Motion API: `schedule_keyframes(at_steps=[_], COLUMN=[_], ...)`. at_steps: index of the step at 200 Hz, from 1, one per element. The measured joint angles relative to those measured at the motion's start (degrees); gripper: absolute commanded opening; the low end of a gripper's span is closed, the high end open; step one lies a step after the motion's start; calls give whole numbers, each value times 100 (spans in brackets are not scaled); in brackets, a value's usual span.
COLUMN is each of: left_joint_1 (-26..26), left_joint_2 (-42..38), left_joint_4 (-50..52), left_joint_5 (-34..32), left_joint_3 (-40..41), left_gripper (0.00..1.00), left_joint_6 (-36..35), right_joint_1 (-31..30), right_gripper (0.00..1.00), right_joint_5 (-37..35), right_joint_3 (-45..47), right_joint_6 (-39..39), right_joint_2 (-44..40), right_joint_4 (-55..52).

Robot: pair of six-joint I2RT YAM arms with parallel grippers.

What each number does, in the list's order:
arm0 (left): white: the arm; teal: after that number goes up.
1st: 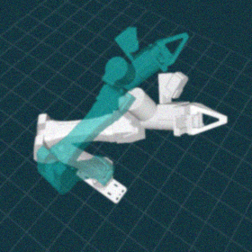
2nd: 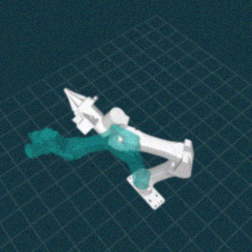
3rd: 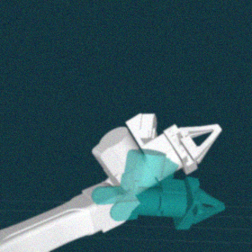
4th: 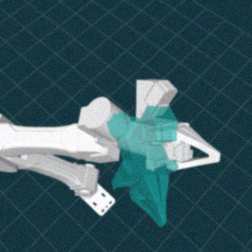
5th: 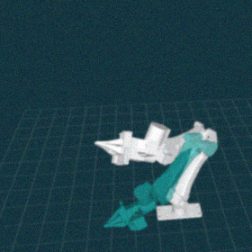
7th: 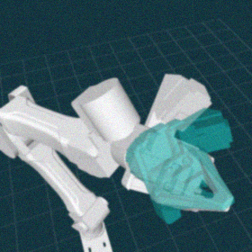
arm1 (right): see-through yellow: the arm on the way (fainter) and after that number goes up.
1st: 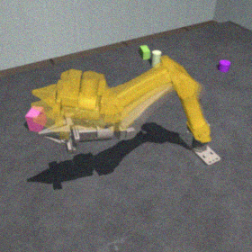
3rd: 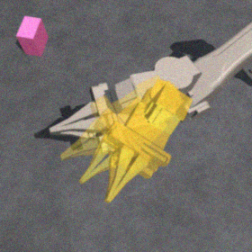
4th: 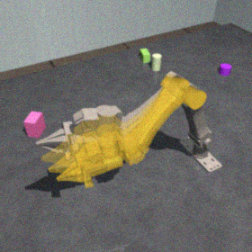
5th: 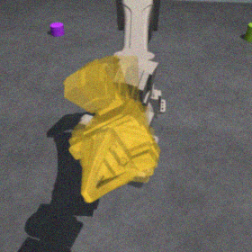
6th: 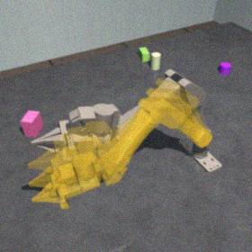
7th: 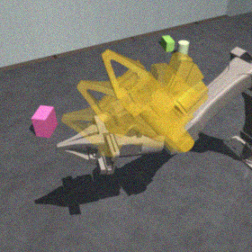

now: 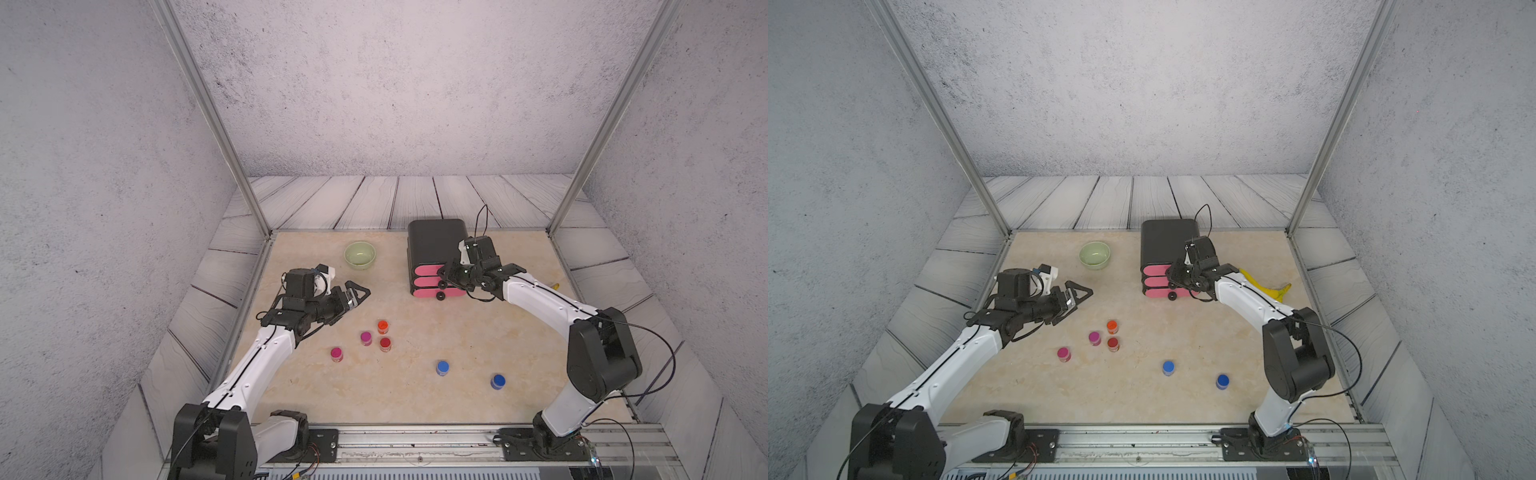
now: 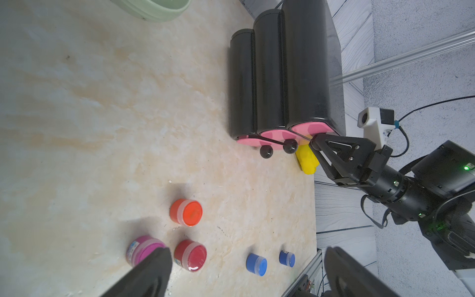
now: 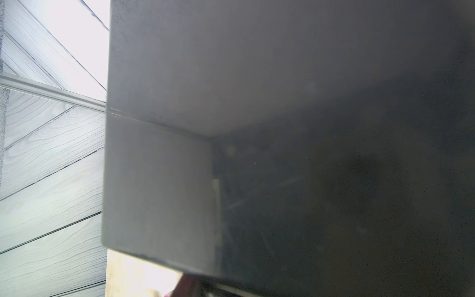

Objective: Put the paint cans in the drawer according to color
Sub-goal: Open the drawer in the storage box.

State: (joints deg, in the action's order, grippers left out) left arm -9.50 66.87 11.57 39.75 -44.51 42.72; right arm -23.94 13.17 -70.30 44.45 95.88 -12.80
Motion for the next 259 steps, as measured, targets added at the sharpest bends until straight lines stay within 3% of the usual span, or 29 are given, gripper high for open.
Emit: schedule_keyframes(at_steps=[66,101,147,163,207,223,246,259], left_joint_1=[-39,-155,-269,-334,-632,-848,-1370,-1816], left_joint_2=[-157,-197,-205,-260,-612,-710,-807,-828], left_joint_4=[-15,-15,7,98,592,809,1119,1320], left_joint_5=[313,361,361,361,190,-17,-553,-977], left_joint_3=[0,0,0,0,0,0,2,2], left_gripper=[100,100,100,100,96,88,76,75], left_joint_6=[153,234,262,251,37,-79,-240,-339], right_joint_1=[-35,-101,-111,-105,-105,-107,-105,-105], right_gripper=[18,24,62,70,70,70,70,70], right_joint_5=[291,297,271,234,197,229,343,439], right_joint_3=[1532,1939,2026,2028,2216,2496,3038,3397], right_joint_6=[107,142,79,7,-431,-584,-715,-699], right_joint_2=[-1397,-1906,-1991,-2024,-2800,-3366,-4221,-4656], right_joint_4=[205,55,-105,-223,-446,-420,-308,-122])
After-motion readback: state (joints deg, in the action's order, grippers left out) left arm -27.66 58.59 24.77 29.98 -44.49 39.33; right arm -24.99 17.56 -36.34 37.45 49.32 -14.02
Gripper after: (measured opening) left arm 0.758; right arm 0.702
